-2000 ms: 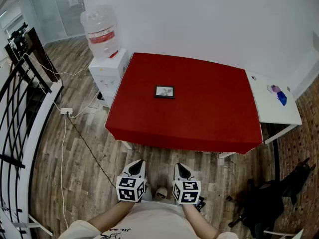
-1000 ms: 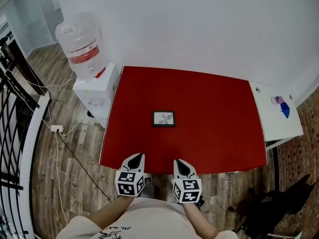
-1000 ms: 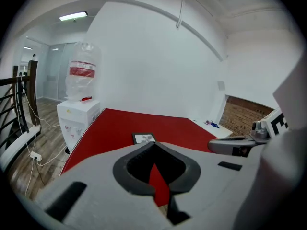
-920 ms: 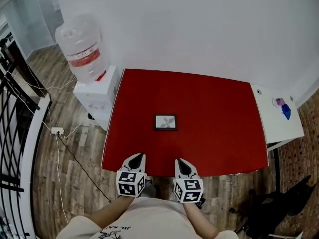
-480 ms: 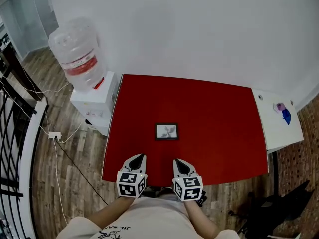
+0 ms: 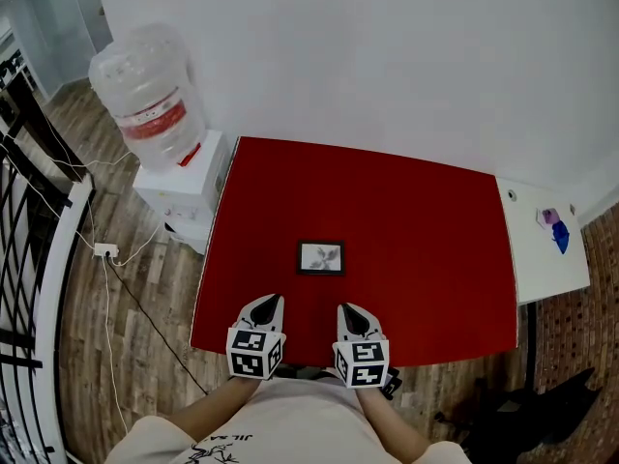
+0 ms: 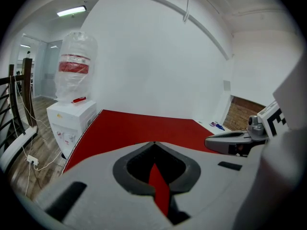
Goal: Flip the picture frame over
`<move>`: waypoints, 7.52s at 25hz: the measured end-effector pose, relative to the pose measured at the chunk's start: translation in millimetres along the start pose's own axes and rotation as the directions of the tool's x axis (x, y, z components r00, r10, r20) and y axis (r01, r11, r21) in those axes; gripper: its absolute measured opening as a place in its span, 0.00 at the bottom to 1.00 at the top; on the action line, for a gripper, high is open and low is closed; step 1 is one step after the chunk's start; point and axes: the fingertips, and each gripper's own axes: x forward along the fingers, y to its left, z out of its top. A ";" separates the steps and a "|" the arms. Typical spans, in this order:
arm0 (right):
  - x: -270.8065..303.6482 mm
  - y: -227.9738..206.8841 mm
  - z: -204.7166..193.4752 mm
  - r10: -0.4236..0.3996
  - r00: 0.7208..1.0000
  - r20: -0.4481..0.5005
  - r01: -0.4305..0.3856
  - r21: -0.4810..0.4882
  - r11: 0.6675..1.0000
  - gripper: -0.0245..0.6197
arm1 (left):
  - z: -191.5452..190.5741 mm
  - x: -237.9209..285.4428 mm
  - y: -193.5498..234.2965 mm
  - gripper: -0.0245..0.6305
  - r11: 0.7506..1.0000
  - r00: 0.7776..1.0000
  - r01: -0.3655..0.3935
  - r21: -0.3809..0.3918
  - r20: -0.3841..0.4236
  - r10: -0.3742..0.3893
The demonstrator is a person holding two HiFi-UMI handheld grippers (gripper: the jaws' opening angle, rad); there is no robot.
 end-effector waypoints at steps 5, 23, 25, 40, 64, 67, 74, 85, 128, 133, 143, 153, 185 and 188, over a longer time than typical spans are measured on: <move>7.0 -7.5 1.4 0.006 1.000 -0.008 -0.006 0.003 1.000 0.05 | 1.1 8.4 1.6 0.05 1.000 1.000 -0.014 0.005 -0.010 0.014; 85.4 -20.9 -13.9 -0.035 0.997 -0.069 0.037 0.030 0.999 0.05 | -20.9 71.0 36.0 0.05 1.000 0.996 -0.024 0.020 -0.090 0.026; 98.3 -20.4 -16.2 -0.040 0.996 -0.076 0.043 0.037 0.998 0.05 | -23.6 78.2 39.7 0.05 0.999 0.995 -0.021 0.024 -0.096 0.023; 199.5 -7.7 -36.1 -0.036 0.985 -0.169 0.047 0.065 0.997 0.14 | -42.0 102.1 90.8 0.05 0.997 0.990 -0.075 -0.015 -0.119 0.073; 274.9 17.9 -77.4 -0.127 0.884 -0.451 0.136 -0.013 0.991 0.19 | -70.3 97.5 125.8 0.05 0.991 0.981 -0.108 -0.081 -0.172 0.093; 274.3 18.0 -76.7 -0.139 0.884 -0.446 0.151 -0.009 0.989 0.18 | -71.8 98.4 125.3 0.05 0.990 0.980 -0.110 -0.090 -0.175 0.093; 274.5 17.0 -76.4 -0.138 0.886 -0.442 0.174 0.042 0.984 0.15 | -72.5 98.1 126.2 0.05 0.991 0.979 -0.114 -0.073 -0.177 0.100; 264.4 19.1 -60.5 -0.069 0.916 -0.396 0.152 0.182 0.971 0.14 | -72.8 97.8 122.8 0.05 0.990 0.979 -0.117 -0.073 -0.175 0.103; 200.0 -9.1 27.1 0.506 0.767 0.394 -0.543 0.819 0.185 0.14 | -84.1 123.1 59.4 0.05 1.000 0.979 0.006 -0.025 -0.204 -0.011; 200.2 -11.1 28.6 0.534 0.762 0.365 -0.543 0.810 0.221 0.14 | -79.9 147.1 43.2 0.11 0.993 0.973 0.120 -0.010 -0.196 -0.120; 200.7 -14.6 27.2 0.558 0.762 0.329 -0.529 0.814 0.242 0.14 | -66.6 193.1 18.4 0.21 0.959 0.942 0.270 0.082 -0.227 -0.246; 198.6 -18.5 29.4 0.569 0.758 0.320 -0.531 0.809 0.252 0.14 | -63.4 207.6 -6.5 0.23 0.937 0.932 0.316 0.151 -0.232 -0.277; 199.0 -58.1 31.1 0.278 0.948 -0.154 -0.191 0.424 0.886 0.16 | -66.2 209.2 -10.8 0.21 0.930 0.921 0.343 0.129 -0.242 -0.306; 197.7 -75.0 25.6 0.247 0.956 -0.157 -0.159 0.429 0.889 0.14 | -63.0 210.7 -2.3 0.21 0.942 0.932 0.312 0.125 -0.231 -0.278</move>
